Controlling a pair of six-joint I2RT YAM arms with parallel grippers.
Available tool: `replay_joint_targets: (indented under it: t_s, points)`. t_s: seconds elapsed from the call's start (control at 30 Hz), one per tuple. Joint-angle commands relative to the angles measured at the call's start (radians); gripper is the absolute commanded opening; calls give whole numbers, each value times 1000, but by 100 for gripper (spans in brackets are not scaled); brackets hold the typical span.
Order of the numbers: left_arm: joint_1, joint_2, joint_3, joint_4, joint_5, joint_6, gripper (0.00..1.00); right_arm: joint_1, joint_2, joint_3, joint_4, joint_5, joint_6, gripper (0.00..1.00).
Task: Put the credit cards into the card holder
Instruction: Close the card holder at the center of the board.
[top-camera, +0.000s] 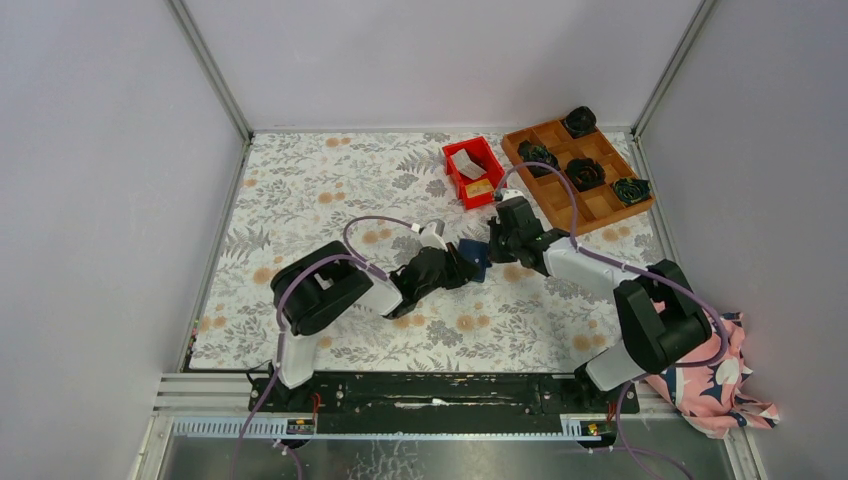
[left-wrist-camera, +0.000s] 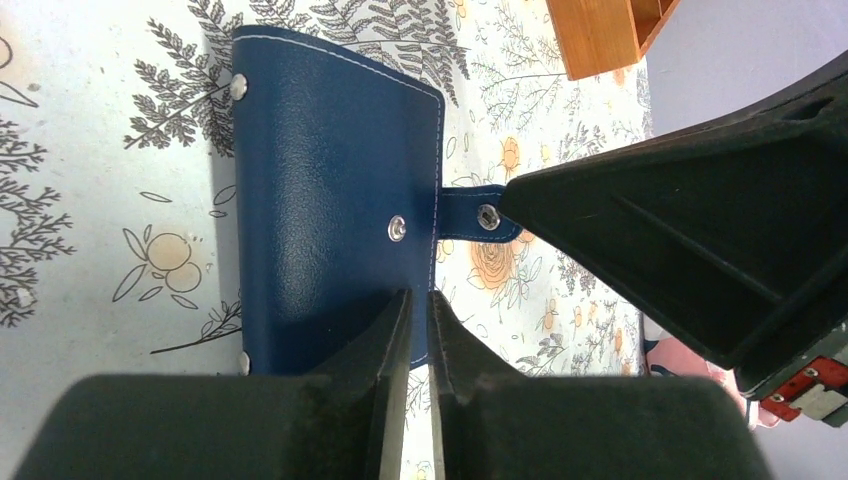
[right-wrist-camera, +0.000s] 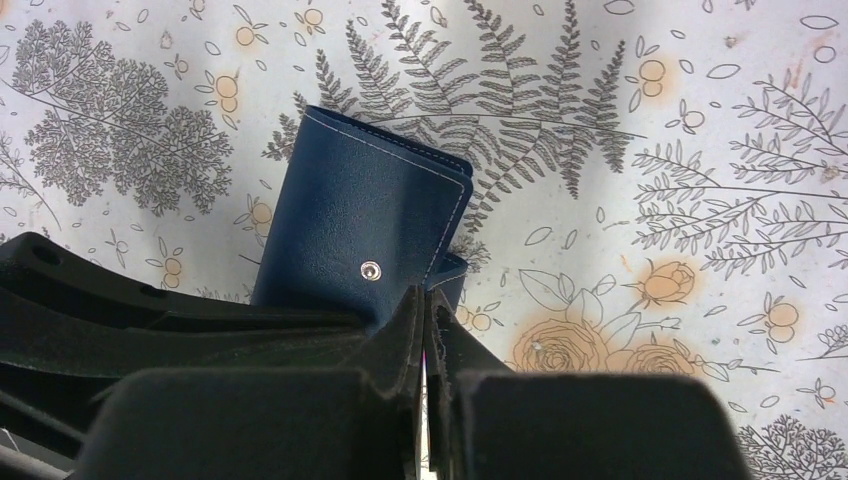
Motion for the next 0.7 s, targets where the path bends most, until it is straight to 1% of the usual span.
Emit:
replay_joint_targets:
  t_s: [0.0,0.43,0.67]
  points:
    - [-7,-38,12,-75,-29,49,19,25,16,54,11,9,15,0]
    - [-9,-118,8,-80,-44,75,30,50,47,79,6,19,20,0]
    - [-7,-177,5,-122,-72,109,33,53,51,83,4,23,19,0]
